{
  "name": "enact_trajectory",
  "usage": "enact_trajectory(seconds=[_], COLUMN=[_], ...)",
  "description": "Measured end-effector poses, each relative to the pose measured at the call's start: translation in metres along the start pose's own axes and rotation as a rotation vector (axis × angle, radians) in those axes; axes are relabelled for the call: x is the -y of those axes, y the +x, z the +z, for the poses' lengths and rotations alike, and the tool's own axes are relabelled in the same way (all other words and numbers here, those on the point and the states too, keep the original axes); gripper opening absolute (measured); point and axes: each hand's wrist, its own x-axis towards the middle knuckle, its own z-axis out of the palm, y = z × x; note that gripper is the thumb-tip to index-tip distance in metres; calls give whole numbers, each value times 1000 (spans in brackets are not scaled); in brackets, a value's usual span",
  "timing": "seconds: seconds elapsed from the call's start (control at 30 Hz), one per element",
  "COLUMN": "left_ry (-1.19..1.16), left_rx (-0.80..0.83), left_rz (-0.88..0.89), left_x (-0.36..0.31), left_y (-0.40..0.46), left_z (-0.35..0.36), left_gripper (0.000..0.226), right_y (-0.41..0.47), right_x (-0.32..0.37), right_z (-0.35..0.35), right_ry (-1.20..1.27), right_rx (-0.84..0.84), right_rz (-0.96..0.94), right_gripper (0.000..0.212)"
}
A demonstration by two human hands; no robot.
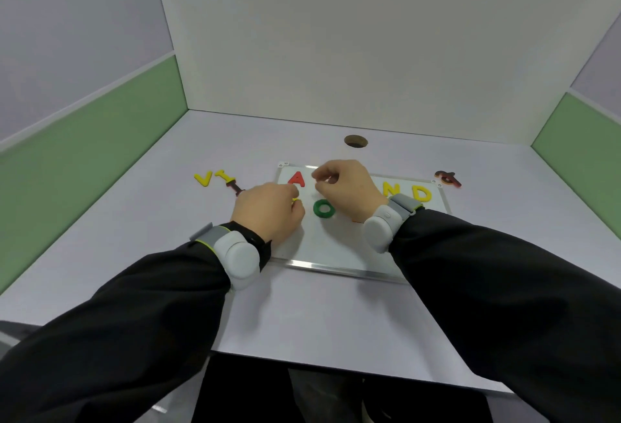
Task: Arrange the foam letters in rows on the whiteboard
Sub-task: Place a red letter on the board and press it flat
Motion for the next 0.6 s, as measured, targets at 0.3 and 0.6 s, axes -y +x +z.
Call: enact_trajectory(seconds=[0.3,0.6], left_ry=[-56,-106], left_rx=[-33,29], left_rz=[-247,-356], left_x=[73,112], left_y=[10,13], left_z=[5,17], left_gripper=[30,46], right_y=[26,38], right_x=[43,66], right_z=[58,100], right_ry=[43,-8], right_rx=[133,225], right_rz=[-62,-51], right_gripper=[26,37])
